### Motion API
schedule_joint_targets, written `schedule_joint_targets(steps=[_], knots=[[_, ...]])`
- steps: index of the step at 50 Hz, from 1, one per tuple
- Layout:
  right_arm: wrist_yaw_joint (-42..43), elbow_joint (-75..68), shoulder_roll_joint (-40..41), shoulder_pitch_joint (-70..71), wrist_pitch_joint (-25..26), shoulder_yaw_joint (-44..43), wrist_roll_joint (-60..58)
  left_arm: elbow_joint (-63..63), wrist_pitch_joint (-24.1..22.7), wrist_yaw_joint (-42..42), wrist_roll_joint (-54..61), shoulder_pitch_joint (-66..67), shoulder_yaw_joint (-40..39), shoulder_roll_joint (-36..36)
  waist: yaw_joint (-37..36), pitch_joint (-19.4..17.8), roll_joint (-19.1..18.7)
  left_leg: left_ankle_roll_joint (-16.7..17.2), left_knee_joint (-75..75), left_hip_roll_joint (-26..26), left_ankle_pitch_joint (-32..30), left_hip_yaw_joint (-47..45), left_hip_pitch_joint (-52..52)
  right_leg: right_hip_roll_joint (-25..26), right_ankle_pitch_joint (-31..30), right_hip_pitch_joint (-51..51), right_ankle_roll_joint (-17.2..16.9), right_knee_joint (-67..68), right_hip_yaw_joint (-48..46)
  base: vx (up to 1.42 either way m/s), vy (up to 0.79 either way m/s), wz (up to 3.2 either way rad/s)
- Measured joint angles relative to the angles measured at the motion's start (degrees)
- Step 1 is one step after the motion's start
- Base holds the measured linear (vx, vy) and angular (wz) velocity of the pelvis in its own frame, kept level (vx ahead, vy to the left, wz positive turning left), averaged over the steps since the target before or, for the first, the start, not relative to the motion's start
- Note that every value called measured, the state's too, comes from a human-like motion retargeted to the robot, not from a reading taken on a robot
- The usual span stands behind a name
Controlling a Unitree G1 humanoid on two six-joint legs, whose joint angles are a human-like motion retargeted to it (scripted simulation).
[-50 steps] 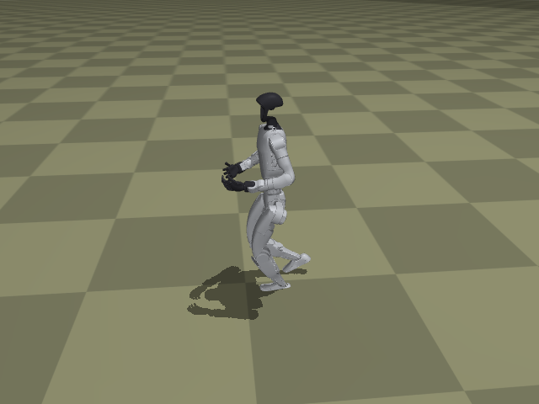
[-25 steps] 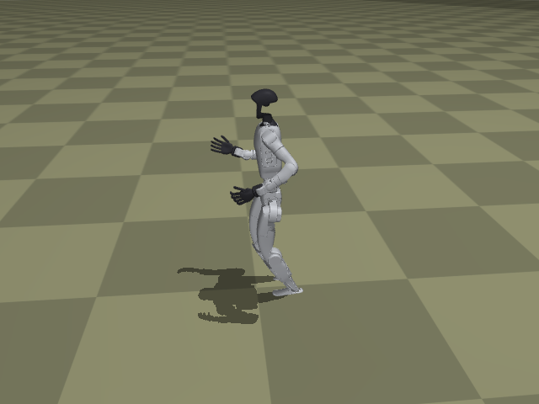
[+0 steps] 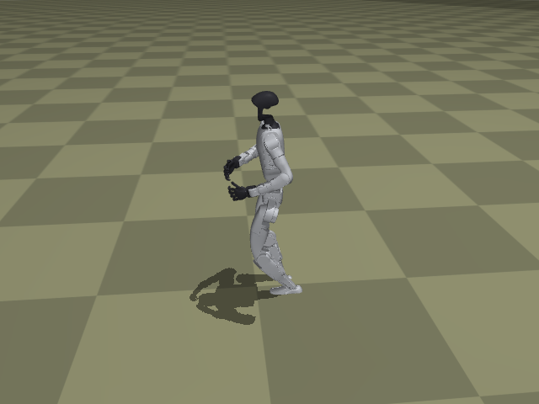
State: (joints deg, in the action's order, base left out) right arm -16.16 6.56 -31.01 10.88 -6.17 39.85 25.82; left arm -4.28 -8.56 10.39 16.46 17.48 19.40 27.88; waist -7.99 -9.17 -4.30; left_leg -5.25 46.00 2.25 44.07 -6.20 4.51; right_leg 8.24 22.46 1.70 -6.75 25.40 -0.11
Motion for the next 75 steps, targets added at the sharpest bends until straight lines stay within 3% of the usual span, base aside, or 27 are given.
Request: schedule_joint_targets(steps=[3, 5, 7, 11, 14, 22, 33, 48, 57, 68, 75], knots=[[1.81, 5.83, -1.69, 1.60, -1.88, -1.35, -1.03, -2.69, -1.01, -1.72, -3.03, 1.07, -2.32, 1.53, -1.19, -1.22, 4.12, -0.54, -1.44, -2.73, -1.75, -1.81, 0.58, -3.83, 3.27, 7.95, -1.25, 14.59, -3.07, -0.09, 0.12, -0.20], [4.92, 11.56, -3.11, 1.76, -3.48, -3.52, -1.81, -5.65, -1.78, -3.65, -5.80, 2.38, -4.40, 3.46, -0.15, 0.02, 12.88, -2.26, -9.81, -11.98, -7.07, -2.74, 1.92, -12.89, 3.21, 19.60, -4.59, 29.12, -1.20, -0.08, 0.13, 0.53], [7.98, 15.41, -4.02, 1.40, -5.91, -5.68, -3.07, -7.66, -3.10, -5.57, -8.12, 4.41, -6.28, 4.88, 0.94, 0.60, 17.03, -2.93, -16.25, -16.28, -11.08, -2.08, 1.50, -17.18, -4.08, 25.76, -7.17, 35.03, 0.27, -0.07, 0.13, 0.71], [13.14, 18.78, -5.69, -0.02, -9.43, -9.63, -5.47, -9.61, -5.23, -8.59, -11.53, 8.42, -9.10, 6.09, 1.58, 0.70, 19.86, -2.74, -26.59, -19.56, -16.83, 0.09, -1.42, -19.19, -11.15, 32.78, -8.25, 36.08, 2.65, -0.04, 0.09, 0.56], [15.33, 18.60, -6.62, -1.07, -10.53, -11.56, -7.90, -9.82, -6.29, -10.03, -13.99, 10.55, -10.52, 6.41, 1.20, 1.94, 19.85, -2.32, -38.62, -20.09, -22.79, 2.79, -5.14, -17.68, -13.77, 36.32, -8.25, 32.47, 3.15, 0.01, 0.06, 0.45], [12.48, 9.24, -9.32, -3.63, -8.58, -9.66, -14.18, -6.78, -6.19, -8.21, -16.98, 14.42, -10.37, 6.58, -0.27, 1.57, 20.94, -2.03, -47.89, -23.57, -28.63, 7.13, -8.24, -18.87, -11.51, 39.22, -7.33, 31.87, 3.48, 0.01, 0.01, 0.45], [8.24, -15.57, -9.76, -7.71, -4.38, -8.00, -23.23, 1.95, -3.66, -0.88, -15.33, 15.85, -5.47, 6.97, 1.06, 2.06, 18.46, -1.93, -48.31, -24.76, -29.30, 11.34, -7.55, -20.91, -6.11, 39.31, -1.84, 33.75, 0.16, -0.01, -0.01, 0.45], [13.56, -44.28, -4.24, -7.83, -1.30, -16.77, -28.56, 18.83, -0.25, 6.63, -16.08, 14.81, 2.64, 4.06, 5.21, 0.35, 16.10, -1.53, -48.41, -27.27, -31.00, 15.82, -9.04, -17.24, -3.52, 39.36, -1.47, 50.58, 6.64, -0.04, -0.01, 0.34], [11.04, -44.46, -5.30, -11.34, -1.78, -18.49, -26.75, 20.15, 0.43, 10.02, -13.85, 14.03, 5.91, 4.91, 6.41, -0.43, 15.84, -1.37, -48.42, -27.73, -31.89, 17.22, -9.67, -16.17, -6.28, 39.59, -1.81, 54.41, 7.84, -0.01, 0.00, 0.09], [5.10, -31.04, -10.45, -20.51, -2.20, -19.42, -22.01, 19.16, 3.54, 14.67, -9.68, 15.07, 8.86, 5.43, 8.55, -0.75, 16.77, -1.70, -48.35, -27.98, -33.02, 18.83, -10.12, -12.04, -18.62, 45.35, -7.07, 64.85, 7.80, 0.00, 0.00, 0.00], [3.91, -29.74, -10.65, -26.31, -1.31, -21.80, -19.18, 28.89, 5.91, 17.09, -11.63, 15.09, 10.75, 1.79, 10.29, 0.81, 15.84, -1.03, -48.35, -27.55, -33.46, 18.71, -9.44, -10.15, -18.85, 49.23, -7.40, 73.22, 7.51, 0.00, 0.00, 0.00]])
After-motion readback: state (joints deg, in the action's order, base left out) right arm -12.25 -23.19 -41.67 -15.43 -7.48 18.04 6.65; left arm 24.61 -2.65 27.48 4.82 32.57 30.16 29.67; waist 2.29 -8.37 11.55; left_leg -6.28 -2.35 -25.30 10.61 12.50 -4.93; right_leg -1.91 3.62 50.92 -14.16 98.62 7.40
